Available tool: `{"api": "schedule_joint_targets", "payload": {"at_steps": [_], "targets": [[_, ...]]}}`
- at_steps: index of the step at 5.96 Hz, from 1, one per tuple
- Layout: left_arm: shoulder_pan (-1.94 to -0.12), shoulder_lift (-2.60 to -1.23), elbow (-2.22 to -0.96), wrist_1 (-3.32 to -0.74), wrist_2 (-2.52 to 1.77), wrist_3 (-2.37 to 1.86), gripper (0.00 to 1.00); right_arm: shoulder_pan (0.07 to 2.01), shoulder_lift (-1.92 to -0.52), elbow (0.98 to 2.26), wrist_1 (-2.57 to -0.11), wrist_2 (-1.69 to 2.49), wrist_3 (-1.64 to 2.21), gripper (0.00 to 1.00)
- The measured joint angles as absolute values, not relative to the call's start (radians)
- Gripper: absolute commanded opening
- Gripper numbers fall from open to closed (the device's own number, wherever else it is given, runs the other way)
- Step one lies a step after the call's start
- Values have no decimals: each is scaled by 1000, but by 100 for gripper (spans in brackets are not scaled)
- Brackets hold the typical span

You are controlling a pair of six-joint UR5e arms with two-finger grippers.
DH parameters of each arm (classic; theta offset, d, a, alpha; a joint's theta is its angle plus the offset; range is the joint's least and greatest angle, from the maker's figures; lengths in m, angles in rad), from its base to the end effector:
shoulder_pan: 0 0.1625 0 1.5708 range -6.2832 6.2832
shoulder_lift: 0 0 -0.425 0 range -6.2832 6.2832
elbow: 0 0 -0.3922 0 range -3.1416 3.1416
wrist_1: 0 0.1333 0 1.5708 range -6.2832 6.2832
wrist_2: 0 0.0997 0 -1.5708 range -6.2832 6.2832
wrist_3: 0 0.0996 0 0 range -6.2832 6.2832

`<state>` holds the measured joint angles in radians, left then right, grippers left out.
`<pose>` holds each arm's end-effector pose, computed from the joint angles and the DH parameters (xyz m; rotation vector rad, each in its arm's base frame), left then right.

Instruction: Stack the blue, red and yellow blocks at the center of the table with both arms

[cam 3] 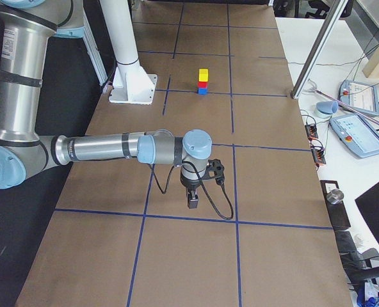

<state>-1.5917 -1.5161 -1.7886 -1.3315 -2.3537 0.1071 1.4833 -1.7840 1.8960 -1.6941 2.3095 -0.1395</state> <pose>-0.0726 -0.4564 0.6012 -0.0221 0.7856 0.0519 0.0311 -0.4029 0.6088 0.0084 -0.7402 -0.2124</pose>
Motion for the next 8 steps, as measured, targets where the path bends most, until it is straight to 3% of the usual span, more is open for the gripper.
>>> {"api": "schedule_joint_targets", "payload": {"at_steps": [8], "targets": [[-1549, -1460, -1792, -1354, -2361, 105, 100, 1540, -1771, 1906, -1689, 2315, -122, 100]]}}
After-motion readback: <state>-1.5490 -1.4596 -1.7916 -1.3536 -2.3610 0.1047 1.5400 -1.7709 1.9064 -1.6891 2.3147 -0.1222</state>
